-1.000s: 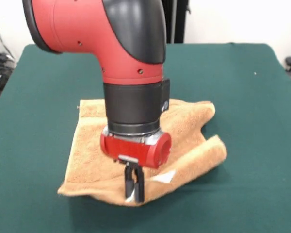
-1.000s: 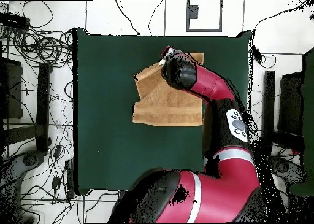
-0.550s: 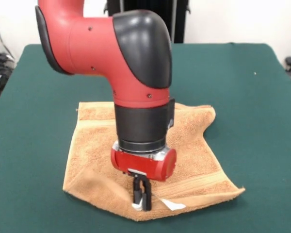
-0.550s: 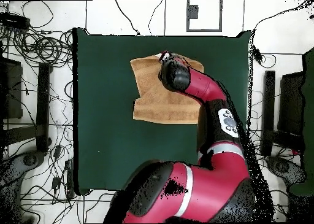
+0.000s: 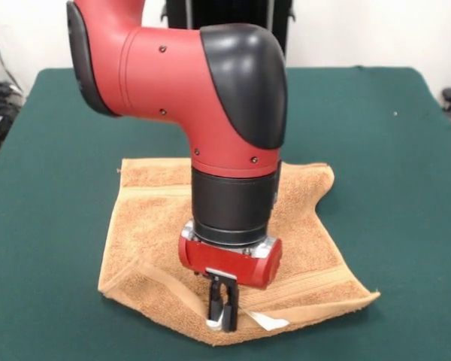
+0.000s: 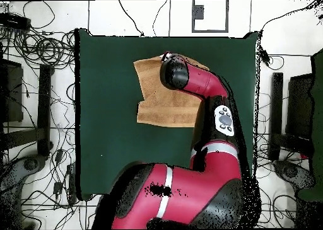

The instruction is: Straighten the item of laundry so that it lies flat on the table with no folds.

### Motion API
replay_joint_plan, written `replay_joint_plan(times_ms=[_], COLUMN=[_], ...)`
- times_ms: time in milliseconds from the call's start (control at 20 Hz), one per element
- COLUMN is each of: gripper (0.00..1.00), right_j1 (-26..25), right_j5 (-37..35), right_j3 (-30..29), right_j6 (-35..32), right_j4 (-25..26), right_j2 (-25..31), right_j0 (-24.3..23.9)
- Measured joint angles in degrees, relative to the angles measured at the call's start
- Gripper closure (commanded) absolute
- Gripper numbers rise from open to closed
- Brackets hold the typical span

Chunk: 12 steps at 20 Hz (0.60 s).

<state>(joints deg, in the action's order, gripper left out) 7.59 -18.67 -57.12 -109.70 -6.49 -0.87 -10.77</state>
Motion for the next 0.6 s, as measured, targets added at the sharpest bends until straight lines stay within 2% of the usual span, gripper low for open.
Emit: replay_joint_plan(times_ms=[600], gripper=[1.0], right_j1=[-0.7], right_j5=[-2.7], right_j3=[2.2], right_j6=[0.0], right_j4=[0.8], right_j2=[-3.1], right_j0=[1.8])
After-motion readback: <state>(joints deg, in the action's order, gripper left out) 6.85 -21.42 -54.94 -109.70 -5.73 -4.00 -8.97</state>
